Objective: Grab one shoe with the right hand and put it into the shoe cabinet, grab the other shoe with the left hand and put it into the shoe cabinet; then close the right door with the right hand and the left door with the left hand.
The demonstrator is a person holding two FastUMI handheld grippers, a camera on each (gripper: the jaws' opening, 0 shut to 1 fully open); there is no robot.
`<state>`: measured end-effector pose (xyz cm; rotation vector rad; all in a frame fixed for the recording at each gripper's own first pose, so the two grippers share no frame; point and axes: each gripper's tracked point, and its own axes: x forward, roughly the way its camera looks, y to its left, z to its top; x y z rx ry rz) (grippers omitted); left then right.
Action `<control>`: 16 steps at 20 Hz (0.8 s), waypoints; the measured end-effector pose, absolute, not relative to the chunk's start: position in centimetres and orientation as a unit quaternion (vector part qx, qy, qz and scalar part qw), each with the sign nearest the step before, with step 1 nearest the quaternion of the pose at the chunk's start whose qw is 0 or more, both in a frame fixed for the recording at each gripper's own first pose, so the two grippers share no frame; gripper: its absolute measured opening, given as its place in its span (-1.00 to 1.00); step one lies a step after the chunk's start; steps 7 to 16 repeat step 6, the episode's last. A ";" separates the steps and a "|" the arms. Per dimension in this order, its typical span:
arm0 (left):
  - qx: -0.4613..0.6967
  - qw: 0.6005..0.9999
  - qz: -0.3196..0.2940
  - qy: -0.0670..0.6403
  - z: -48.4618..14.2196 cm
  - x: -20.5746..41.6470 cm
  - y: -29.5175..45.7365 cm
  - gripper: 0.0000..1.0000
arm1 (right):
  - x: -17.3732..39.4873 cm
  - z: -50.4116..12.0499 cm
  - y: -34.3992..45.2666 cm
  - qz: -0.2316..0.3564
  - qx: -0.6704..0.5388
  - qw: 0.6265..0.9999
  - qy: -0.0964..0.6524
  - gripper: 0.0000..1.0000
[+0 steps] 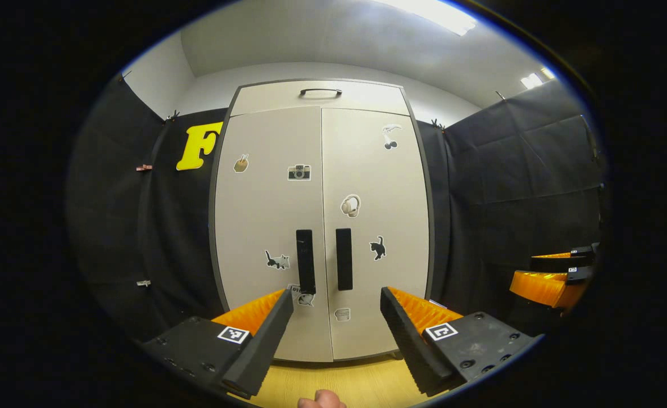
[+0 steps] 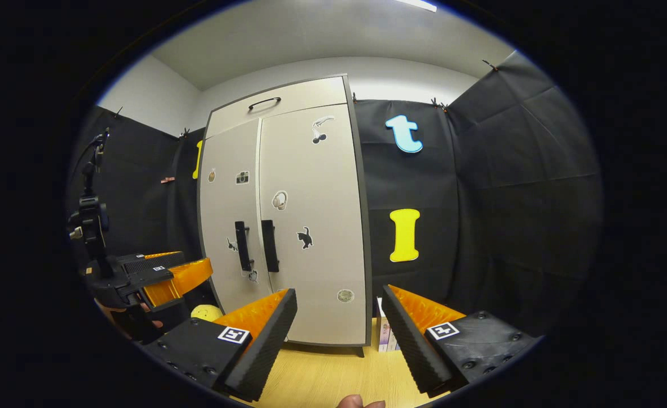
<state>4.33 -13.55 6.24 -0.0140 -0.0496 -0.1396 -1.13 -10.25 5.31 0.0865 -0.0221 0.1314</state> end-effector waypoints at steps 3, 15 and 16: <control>-0.003 0.997 -0.069 -0.026 6.4 4.3 -13.7 0.94 | -1.1 5.4 -10.2 0.066 0.044 0.997 -0.011 0.95; -0.002 0.997 -0.069 -0.027 6.3 4.2 -13.7 0.94 | -1.1 5.3 -10.2 0.066 0.045 0.997 -0.011 0.95; -0.002 0.997 -0.069 -0.027 6.3 4.2 -13.7 0.94 | -1.1 5.3 -10.2 0.066 0.045 0.997 -0.011 0.95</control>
